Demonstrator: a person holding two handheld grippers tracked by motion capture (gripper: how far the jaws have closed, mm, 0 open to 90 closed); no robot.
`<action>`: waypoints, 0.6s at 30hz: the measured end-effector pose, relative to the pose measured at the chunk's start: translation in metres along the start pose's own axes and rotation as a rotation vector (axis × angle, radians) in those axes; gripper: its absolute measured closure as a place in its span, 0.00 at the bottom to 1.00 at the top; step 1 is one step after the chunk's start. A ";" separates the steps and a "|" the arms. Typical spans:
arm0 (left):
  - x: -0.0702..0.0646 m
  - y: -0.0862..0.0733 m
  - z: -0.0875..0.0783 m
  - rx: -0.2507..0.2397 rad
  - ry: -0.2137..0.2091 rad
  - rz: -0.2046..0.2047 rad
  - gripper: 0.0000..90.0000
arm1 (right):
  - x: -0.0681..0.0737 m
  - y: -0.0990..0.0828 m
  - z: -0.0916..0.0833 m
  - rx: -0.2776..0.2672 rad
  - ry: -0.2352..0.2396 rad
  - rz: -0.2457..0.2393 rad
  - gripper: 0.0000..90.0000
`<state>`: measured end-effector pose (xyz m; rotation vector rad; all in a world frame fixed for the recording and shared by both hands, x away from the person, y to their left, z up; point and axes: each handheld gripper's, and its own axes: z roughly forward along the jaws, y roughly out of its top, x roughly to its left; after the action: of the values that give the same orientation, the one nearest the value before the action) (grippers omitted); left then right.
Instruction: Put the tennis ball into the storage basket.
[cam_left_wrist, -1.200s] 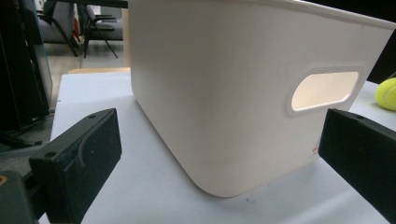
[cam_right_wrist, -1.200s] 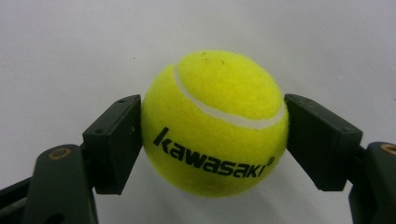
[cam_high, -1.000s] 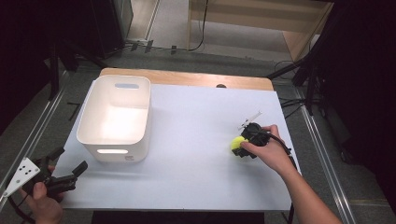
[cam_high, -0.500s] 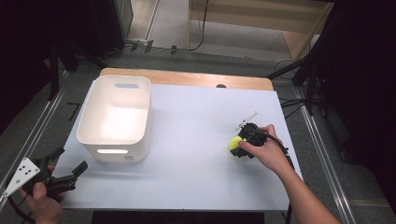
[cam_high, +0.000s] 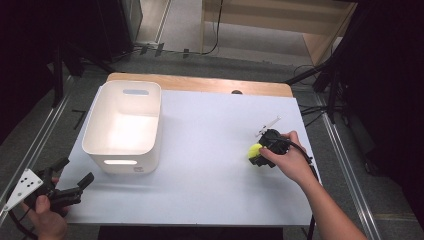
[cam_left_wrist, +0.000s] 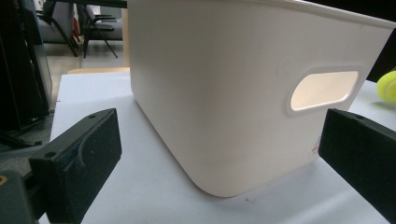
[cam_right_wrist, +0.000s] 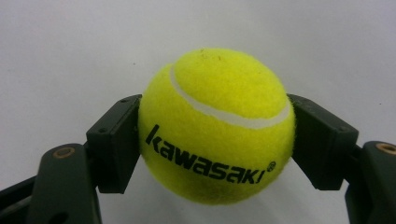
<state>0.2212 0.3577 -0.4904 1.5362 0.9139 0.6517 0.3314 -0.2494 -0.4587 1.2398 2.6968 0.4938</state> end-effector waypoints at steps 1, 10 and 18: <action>0.000 0.000 0.000 0.002 0.001 0.000 0.00 | 0.000 0.001 -0.001 -0.002 0.004 -0.001 0.26; 0.000 0.000 0.000 -0.001 -0.001 -0.001 0.00 | 0.002 0.008 -0.004 -0.006 0.008 -0.014 0.26; 0.000 0.000 0.000 -0.002 -0.003 -0.001 0.00 | 0.005 0.017 -0.009 -0.006 0.011 -0.034 0.26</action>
<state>0.2210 0.3577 -0.4903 1.5340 0.9113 0.6489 0.3380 -0.2375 -0.4445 1.1915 2.7184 0.5056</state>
